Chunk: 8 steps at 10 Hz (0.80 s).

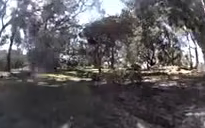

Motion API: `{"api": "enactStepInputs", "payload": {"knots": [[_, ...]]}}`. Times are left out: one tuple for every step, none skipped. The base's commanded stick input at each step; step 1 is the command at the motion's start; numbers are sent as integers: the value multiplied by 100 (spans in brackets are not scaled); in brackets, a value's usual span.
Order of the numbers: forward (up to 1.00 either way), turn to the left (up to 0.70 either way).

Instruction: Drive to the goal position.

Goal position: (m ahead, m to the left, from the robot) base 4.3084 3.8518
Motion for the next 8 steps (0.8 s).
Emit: {"api": "enactStepInputs", "payload": {"knots": [[70,0],[70,-1],[70,-15],[63,0],[24,0],[0,9],[0,33],[0,45]]}}
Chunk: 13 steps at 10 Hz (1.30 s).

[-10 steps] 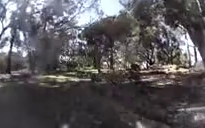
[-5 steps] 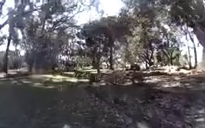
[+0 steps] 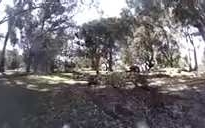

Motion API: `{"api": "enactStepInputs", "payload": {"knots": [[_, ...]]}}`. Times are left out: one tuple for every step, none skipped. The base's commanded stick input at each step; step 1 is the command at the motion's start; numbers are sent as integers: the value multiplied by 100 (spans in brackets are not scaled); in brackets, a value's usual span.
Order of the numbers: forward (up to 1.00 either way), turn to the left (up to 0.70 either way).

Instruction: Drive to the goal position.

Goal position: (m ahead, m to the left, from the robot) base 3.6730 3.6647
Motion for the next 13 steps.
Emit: {"api": "enactStepInputs", "payload": {"knots": [[0,45],[0,45],[0,45],[0,45],[0,45],[0,45],[0,45],[0,45],[0,45],[0,45],[0,45],[0,45],[0,45]]}}
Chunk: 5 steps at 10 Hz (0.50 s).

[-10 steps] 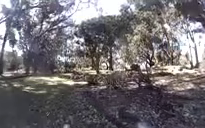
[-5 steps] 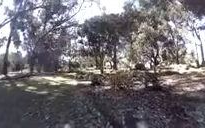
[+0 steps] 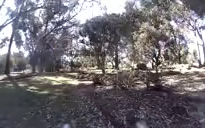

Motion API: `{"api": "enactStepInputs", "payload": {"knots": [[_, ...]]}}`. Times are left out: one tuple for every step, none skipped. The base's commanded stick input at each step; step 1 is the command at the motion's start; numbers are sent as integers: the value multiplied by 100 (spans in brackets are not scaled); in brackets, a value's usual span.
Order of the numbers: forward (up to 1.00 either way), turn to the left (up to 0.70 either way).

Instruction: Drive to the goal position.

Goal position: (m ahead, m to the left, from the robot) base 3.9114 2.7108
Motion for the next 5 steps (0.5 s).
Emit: {"api": "enactStepInputs", "payload": {"knots": [[0,45],[0,45],[0,45],[0,45],[0,45]]}}
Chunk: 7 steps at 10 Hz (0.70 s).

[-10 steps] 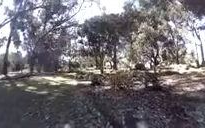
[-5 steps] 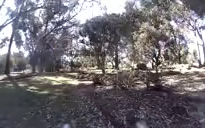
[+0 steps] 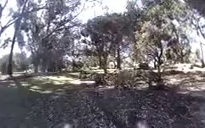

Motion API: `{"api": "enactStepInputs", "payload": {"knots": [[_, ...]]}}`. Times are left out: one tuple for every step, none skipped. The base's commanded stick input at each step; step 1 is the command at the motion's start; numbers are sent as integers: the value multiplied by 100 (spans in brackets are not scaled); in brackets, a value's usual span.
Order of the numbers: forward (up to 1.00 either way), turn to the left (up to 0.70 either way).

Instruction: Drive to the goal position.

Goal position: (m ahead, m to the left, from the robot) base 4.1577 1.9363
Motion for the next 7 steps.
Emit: {"api": "enactStepInputs", "payload": {"knots": [[0,45],[0,45],[0,45],[0,45],[0,45],[0,45],[0,45]]}}
